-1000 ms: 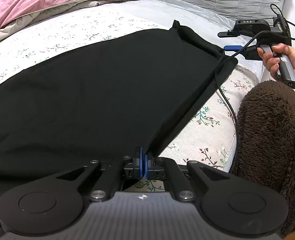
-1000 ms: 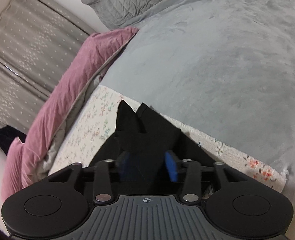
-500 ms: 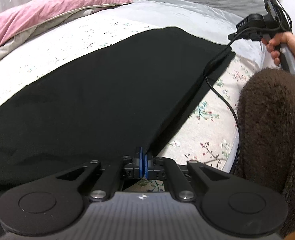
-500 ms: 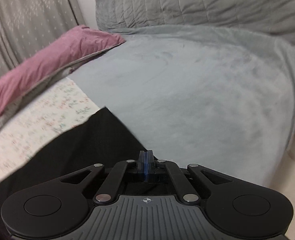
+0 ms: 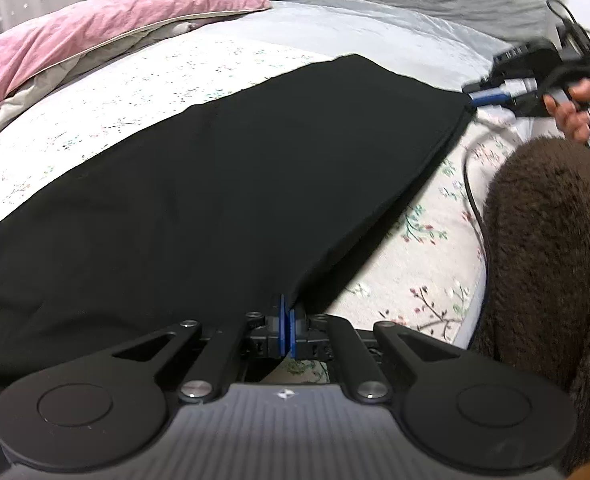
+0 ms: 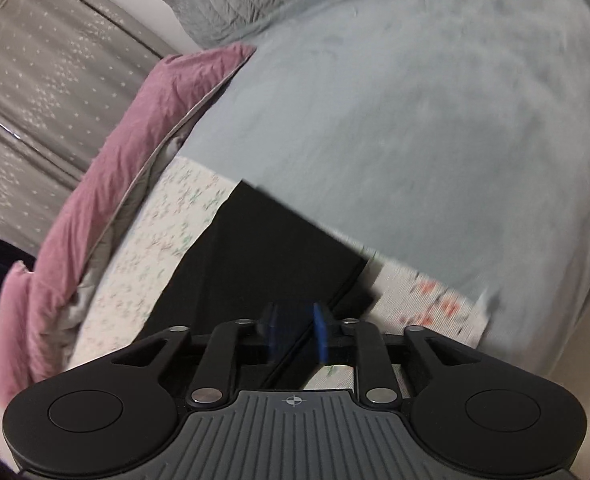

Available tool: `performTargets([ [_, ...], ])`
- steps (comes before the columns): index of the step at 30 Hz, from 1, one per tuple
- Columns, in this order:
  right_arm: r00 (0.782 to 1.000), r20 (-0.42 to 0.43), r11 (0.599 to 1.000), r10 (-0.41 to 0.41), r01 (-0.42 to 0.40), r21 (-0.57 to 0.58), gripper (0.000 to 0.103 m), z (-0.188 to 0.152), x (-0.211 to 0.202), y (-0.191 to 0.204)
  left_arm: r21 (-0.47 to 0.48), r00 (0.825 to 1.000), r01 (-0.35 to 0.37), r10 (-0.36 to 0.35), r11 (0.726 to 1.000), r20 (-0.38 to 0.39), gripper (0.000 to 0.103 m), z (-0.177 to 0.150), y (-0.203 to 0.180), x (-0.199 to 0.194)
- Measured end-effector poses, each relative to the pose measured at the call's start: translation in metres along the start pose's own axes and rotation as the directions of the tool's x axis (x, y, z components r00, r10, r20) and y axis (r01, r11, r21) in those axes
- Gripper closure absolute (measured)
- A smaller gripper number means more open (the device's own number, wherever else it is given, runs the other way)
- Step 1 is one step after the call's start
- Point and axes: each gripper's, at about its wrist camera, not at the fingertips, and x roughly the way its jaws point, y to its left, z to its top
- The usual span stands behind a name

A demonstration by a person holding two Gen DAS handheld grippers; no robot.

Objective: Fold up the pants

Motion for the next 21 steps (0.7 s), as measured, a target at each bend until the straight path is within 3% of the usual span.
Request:
performTargets([
  [10, 0.991, -0.134, 1.000, 0.015, -0.015, 0.005, 0.079, -0.012, 0.018, 0.011, -0.138, 0.999, 0.009, -0.003, 0.990, 0.044, 0.070, 0.014, 0.019, -0.004],
  [12, 0.987, -0.153, 0.999, 0.045, -0.042, 0.022, 0.064, -0.014, 0.020, 0.011, -0.143, 0.999, 0.015, -0.008, 0.990, 0.049, 0.070, 0.015, 0.019, -0.005],
  [14, 0.986, -0.156, 0.998, 0.054, -0.052, 0.022, 0.059, -0.014, 0.023, 0.013, -0.140, 0.999, 0.018, -0.011, 0.990, 0.049, 0.070, 0.015, 0.019, -0.006],
  [19, 0.993, -0.109, 0.999, 0.038, -0.034, 0.040, 0.063, -0.008, 0.030, 0.012, -0.127, 0.999, 0.020, -0.015, 0.992, 0.037, 0.070, 0.009, 0.017, -0.007],
  [21, 0.997, -0.072, 0.999, 0.004, -0.002, 0.037, 0.074, -0.004, 0.031, 0.009, -0.115, 1.000, 0.019, -0.016, 0.993, 0.027, 0.070, 0.007, 0.017, -0.006],
])
